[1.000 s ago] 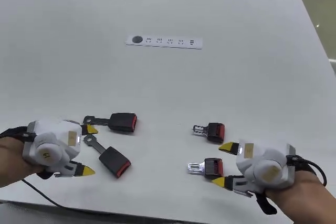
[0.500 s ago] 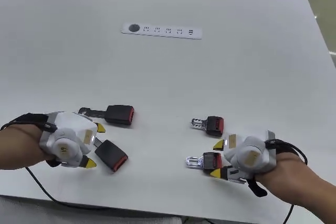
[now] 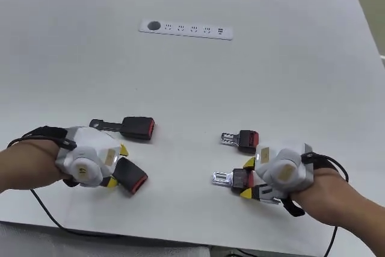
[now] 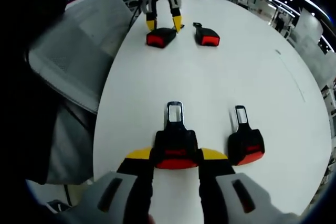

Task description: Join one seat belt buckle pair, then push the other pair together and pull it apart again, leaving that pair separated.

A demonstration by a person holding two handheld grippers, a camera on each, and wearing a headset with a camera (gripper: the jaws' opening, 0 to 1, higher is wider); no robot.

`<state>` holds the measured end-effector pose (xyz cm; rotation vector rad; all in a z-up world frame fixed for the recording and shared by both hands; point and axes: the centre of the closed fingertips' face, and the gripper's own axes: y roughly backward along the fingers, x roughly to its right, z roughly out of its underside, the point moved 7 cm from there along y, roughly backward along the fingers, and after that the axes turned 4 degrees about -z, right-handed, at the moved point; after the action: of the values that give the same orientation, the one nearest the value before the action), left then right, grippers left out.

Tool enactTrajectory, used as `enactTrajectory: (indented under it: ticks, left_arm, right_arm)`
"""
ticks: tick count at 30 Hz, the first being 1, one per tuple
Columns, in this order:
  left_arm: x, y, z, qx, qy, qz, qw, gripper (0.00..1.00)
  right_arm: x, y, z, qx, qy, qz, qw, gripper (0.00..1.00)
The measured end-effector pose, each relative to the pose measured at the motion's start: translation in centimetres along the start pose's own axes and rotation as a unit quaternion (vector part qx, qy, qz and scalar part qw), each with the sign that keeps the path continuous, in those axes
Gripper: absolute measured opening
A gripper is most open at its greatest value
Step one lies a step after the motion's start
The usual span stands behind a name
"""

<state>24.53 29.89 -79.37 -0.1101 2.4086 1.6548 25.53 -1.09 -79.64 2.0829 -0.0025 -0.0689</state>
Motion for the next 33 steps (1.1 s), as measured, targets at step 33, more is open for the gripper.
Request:
enactTrajectory:
  ticks: [33]
  left_arm:
    - [-0.2, -0.2, 0.2, -0.024, 0.051, -0.007, 0.9984, 0.30]
  right_arm:
    - [-0.6, -3.0, -4.8, 0.010, -0.004, 0.002, 0.9999, 0.31]
